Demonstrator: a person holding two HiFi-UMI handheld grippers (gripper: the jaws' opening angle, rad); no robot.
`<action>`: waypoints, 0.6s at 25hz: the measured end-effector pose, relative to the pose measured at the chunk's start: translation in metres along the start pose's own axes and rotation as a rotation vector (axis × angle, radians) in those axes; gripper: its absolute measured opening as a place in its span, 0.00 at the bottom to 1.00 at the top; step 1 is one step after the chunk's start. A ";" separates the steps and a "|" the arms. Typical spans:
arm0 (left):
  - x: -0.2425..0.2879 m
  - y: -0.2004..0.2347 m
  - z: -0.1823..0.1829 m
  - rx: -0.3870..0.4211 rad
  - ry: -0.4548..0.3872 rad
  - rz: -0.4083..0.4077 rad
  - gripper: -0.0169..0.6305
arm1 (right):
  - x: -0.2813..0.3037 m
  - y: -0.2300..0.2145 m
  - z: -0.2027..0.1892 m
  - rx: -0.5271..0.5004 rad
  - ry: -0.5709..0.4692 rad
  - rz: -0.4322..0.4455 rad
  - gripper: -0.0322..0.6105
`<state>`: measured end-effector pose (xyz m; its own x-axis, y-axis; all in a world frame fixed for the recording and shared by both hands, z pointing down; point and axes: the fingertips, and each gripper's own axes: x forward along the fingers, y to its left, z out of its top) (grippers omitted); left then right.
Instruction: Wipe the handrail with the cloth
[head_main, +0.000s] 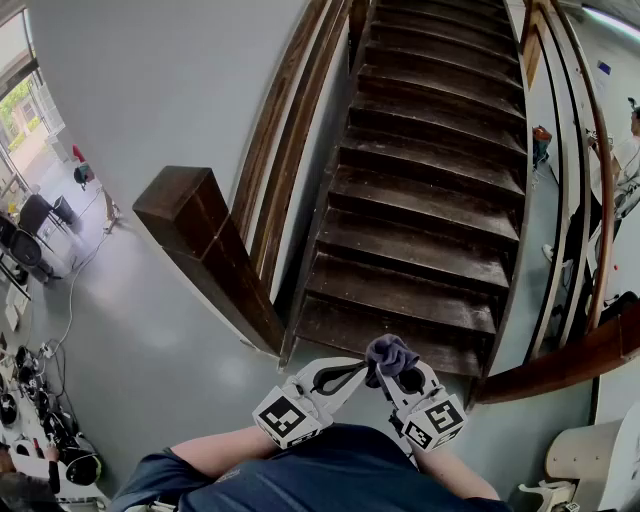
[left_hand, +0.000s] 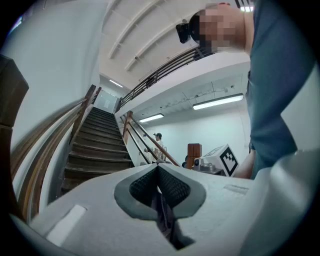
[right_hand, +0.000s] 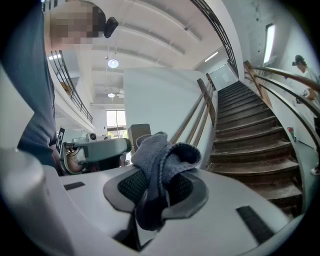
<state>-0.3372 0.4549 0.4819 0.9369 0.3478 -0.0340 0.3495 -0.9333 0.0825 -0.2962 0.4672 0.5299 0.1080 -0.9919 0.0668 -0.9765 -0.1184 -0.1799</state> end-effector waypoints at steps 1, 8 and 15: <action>0.001 0.000 -0.002 0.008 0.003 -0.001 0.03 | -0.001 -0.001 0.000 0.002 -0.001 -0.002 0.21; 0.006 -0.003 -0.004 0.012 0.003 -0.001 0.03 | -0.006 -0.005 -0.002 -0.002 0.010 0.010 0.21; 0.017 -0.010 -0.008 0.004 0.018 0.009 0.03 | -0.014 -0.014 0.000 0.026 -0.008 0.021 0.21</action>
<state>-0.3250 0.4706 0.4884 0.9400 0.3409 -0.0157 0.3411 -0.9367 0.0787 -0.2840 0.4833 0.5317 0.0893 -0.9945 0.0548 -0.9733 -0.0988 -0.2071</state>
